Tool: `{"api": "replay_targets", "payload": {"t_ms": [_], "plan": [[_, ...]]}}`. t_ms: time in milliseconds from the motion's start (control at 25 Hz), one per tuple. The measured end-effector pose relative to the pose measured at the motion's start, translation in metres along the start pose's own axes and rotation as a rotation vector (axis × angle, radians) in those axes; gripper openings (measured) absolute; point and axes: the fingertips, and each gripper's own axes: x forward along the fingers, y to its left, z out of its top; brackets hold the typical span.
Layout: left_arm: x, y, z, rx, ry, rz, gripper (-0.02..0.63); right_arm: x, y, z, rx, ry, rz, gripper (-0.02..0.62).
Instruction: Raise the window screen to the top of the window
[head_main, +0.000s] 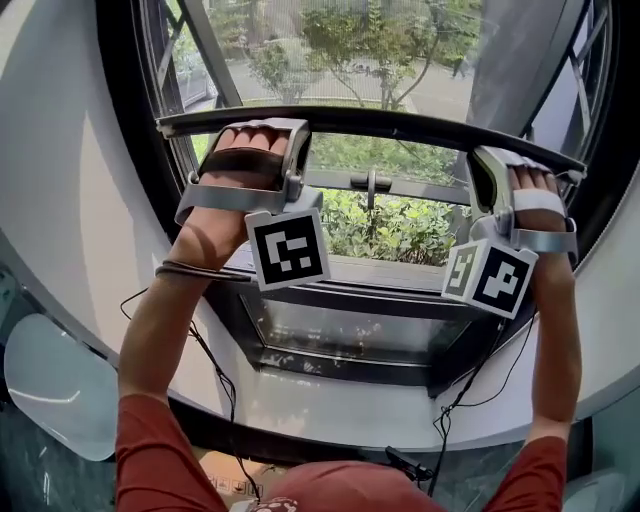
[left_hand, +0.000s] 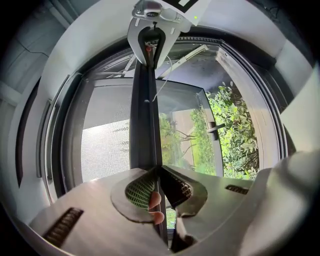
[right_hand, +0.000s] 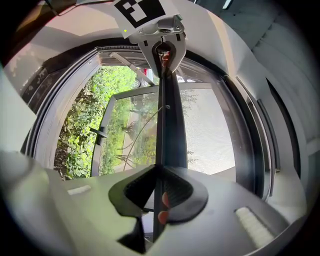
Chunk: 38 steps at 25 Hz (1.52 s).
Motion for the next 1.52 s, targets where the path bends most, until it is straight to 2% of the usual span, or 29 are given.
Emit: {"api": "replay_targets", "payload": {"t_ms": [280,480,760,960,1120,1440,1520], "plan": [[0.007,0.033,-0.002,-0.013,0.01,0.024,0.04,0.007,-0.037,-0.003,-0.003,0.008,-0.05,0.06],[0.018,0.055,-0.003,-0.039,0.013,0.004,0.04,0.018,-0.069,-0.005,-0.014,0.009,-0.08,0.06],[0.031,0.095,-0.004,-0.069,0.009,0.063,0.04,0.032,-0.108,-0.006,-0.056,0.045,-0.116,0.063],[0.039,0.123,-0.005,-0.062,0.016,0.093,0.041,0.04,-0.135,-0.009,-0.06,0.055,-0.134,0.063],[0.047,0.156,-0.011,-0.02,0.04,0.174,0.041,0.048,-0.159,-0.011,-0.066,0.07,-0.147,0.063],[0.059,0.199,-0.013,-0.028,0.051,0.165,0.041,0.061,-0.208,-0.013,-0.075,0.087,-0.163,0.06],[0.063,0.212,-0.015,-0.013,0.067,0.183,0.041,0.065,-0.22,-0.014,-0.075,0.09,-0.17,0.058]]}}
